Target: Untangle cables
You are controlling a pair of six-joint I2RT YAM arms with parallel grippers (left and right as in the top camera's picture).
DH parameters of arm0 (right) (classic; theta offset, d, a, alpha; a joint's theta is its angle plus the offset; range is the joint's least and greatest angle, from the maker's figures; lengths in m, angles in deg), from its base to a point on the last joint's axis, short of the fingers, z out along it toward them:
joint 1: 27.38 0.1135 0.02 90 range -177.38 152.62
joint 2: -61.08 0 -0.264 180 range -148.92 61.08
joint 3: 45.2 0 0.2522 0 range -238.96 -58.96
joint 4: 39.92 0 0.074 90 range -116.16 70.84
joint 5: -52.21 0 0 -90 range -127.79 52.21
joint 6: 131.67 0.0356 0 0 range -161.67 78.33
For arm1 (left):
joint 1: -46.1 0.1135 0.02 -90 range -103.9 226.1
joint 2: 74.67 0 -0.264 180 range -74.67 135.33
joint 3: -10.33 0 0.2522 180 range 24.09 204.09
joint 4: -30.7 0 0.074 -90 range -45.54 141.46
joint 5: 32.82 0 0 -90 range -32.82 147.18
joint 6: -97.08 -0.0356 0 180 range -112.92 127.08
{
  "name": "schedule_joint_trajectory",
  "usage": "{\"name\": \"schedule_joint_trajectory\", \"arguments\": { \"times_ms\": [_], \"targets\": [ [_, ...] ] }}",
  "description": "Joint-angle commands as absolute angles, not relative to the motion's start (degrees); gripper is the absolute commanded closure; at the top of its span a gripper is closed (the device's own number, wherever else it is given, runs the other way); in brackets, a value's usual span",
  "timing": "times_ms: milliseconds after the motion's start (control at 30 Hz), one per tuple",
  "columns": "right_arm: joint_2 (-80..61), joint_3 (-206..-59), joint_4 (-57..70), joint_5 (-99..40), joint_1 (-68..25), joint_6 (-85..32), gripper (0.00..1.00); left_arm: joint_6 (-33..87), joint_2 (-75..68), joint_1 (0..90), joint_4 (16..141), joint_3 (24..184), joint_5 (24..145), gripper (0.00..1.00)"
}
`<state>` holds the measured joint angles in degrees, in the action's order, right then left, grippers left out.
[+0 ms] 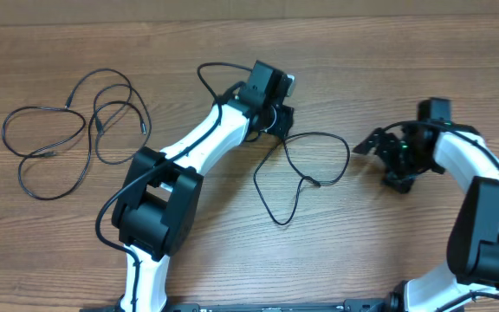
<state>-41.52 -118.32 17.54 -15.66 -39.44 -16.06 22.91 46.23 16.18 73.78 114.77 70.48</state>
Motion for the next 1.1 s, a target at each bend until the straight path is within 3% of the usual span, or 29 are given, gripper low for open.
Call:
{"name": "schedule_joint_trajectory", "arguments": {
  "times_ms": [0,67,133,233,267,367,400,500,733,1067],
  "targets": [
    [-41.96,-118.18,17.02,-19.35,-44.75,-15.91,0.0,39.5,45.21,15.92,80.71,121.04,71.9,0.7],
    [-41.96,-118.18,16.76,-19.35,-47.44,-15.95,0.0,40.95,45.21,15.05,82.7,121.45,76.6,0.67],
    [-41.96,-118.18,16.8,-19.35,-49.97,-15.95,0.0,40.92,45.21,14.0,84.21,121.41,80.16,0.52],
    [-41.96,-118.18,16.36,-19.35,-51.74,-15.95,0.0,41.25,45.23,12.93,84.69,121.32,79.63,0.76],
    [-41.96,-118.18,16.23,-19.35,-52.07,-15.95,0.0,43.7,45.23,12.56,84.95,121.3,77.78,0.79],
    [-41.96,-118.18,15.71,-19.35,-52.31,-15.95,0.0,54.37,45.23,11.2,85.93,121.15,70.26,0.62],
    [-41.96,-118.18,15.58,-19.35,-52.31,-15.95,0.0,57.71,45.23,10.79,86.2,121.0,67.87,0.52],
    [-41.96,-118.18,15.51,-19.35,-52.31,-15.95,0.0,65.62,45.25,9.06,86.22,120.71,60.99,0.5],
    [-41.96,-118.18,15.51,-19.35,-52.31,-15.95,0.0,80.03,46.12,4.67,85.98,120.27,46.41,0.24],
    [-41.96,-118.18,15.49,-19.35,-52.31,-15.95,0.0,87.63,51.26,3.35,82.98,120.23,44.66,0.27]
  ]
}}
